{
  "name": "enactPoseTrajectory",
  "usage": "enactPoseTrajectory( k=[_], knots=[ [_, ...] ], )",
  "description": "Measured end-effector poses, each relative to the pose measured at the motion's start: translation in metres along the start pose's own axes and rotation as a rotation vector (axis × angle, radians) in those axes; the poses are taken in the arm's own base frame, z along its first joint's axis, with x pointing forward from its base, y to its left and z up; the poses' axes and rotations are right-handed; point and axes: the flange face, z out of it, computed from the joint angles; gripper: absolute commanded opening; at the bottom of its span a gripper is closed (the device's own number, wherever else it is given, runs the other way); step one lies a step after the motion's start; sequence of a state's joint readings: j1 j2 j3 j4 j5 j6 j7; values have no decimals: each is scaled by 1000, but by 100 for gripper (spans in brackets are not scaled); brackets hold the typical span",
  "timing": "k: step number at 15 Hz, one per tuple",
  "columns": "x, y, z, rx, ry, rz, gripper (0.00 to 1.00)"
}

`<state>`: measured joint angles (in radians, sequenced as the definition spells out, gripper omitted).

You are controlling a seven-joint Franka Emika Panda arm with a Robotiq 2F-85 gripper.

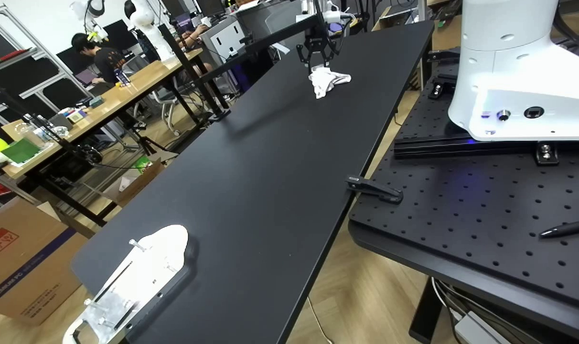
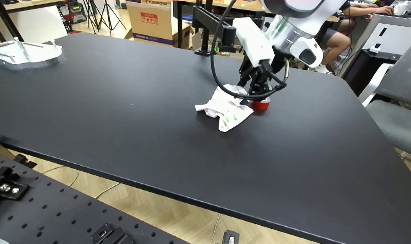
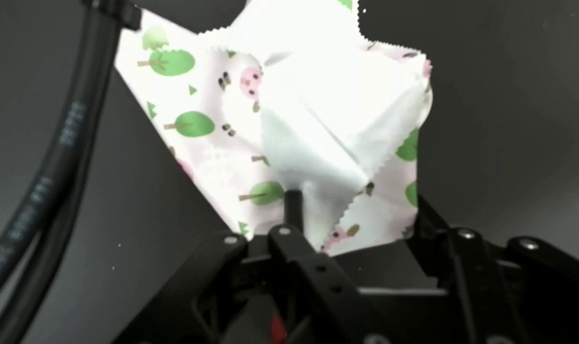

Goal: Hang the cloth on the black stand

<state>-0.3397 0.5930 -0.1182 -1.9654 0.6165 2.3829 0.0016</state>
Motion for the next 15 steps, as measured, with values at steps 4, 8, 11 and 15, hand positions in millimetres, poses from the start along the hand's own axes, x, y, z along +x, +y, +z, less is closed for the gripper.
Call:
enactPoseTrajectory(
  k=[4, 8, 11, 15],
  knots=[
    [2, 3, -3, 25, 3, -3, 1],
    [3, 0, -17, 52, 23, -17, 1],
    [-5, -14, -44, 72, 65, -51, 1],
    [-44, -48, -89, 86, 162, -137, 1]
  ],
)
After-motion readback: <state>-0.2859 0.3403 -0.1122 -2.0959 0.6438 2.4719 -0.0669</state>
